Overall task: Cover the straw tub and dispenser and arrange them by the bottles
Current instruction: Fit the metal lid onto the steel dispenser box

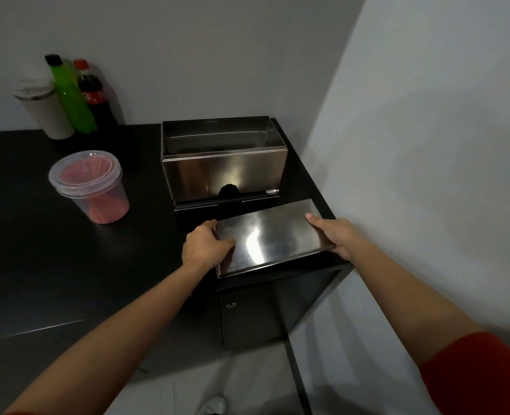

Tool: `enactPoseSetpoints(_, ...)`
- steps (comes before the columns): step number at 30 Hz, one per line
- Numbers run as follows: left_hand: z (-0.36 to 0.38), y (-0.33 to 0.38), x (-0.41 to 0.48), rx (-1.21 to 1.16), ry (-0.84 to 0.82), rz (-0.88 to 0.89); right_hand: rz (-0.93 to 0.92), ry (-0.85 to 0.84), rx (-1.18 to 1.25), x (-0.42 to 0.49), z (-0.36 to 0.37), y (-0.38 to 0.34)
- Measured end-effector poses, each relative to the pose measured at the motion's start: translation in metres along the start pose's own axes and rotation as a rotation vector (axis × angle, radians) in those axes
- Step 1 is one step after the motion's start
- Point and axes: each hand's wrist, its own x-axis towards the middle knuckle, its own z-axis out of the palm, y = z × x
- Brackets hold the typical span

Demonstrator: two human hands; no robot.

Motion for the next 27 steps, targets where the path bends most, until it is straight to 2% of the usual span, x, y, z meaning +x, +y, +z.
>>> enactPoseSetpoints(8, -0.005, -0.008, -0.002, -0.099, 0.041, -0.002, -0.059, -0.06, 0.253, -0.012, 0.001, 0.006)
enactPoseSetpoints(13, -0.003, -0.008, -0.013, -0.092, 0.118, 0.103, -0.103, -0.096, 0.347, -0.02, 0.003, 0.01)
enactPoseSetpoints(18, -0.006, -0.006, -0.021, -0.173, 0.129, 0.099, -0.114, -0.159, 0.41, -0.025, 0.003, 0.014)
enactPoseSetpoints(23, -0.012, -0.009, -0.032, -0.193, 0.147, 0.07, -0.142, -0.142, 0.37, -0.029, 0.005, 0.013)
enactPoseSetpoints(27, -0.022, -0.009, -0.041, -0.204, 0.221, 0.098, -0.301, 0.012, 0.165, -0.039, 0.011, 0.004)
